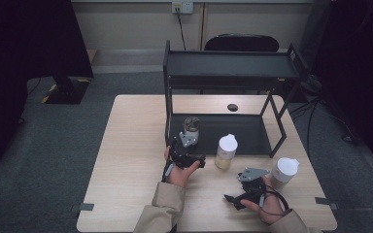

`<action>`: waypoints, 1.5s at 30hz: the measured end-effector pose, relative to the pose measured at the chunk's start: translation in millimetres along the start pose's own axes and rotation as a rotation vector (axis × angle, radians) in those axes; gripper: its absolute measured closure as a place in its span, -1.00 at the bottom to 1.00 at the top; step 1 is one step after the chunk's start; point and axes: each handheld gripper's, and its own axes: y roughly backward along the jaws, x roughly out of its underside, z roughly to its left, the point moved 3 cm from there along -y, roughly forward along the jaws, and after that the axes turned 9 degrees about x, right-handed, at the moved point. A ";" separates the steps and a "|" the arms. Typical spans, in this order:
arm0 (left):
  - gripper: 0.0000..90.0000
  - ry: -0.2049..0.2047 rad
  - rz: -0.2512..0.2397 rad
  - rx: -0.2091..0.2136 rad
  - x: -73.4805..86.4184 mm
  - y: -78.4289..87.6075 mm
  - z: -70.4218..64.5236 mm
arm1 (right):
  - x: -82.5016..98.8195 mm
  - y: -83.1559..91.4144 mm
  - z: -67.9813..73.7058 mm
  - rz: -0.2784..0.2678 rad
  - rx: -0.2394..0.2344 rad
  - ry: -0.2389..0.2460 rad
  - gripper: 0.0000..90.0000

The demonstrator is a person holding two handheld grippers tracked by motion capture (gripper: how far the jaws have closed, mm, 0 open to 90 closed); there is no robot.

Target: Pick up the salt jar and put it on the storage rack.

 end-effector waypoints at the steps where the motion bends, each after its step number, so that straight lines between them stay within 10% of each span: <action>1: -0.90 -0.005 0.000 0.004 0.4 0.8 0.2 | 0.0 0.0 0.0 0.000 0.000 0.000 -1.00; 45: -0.90 -0.006 -0.019 0.029 32.2 36.8 10.2 | 0.0 0.0 0.0 0.000 0.000 0.000 -1.00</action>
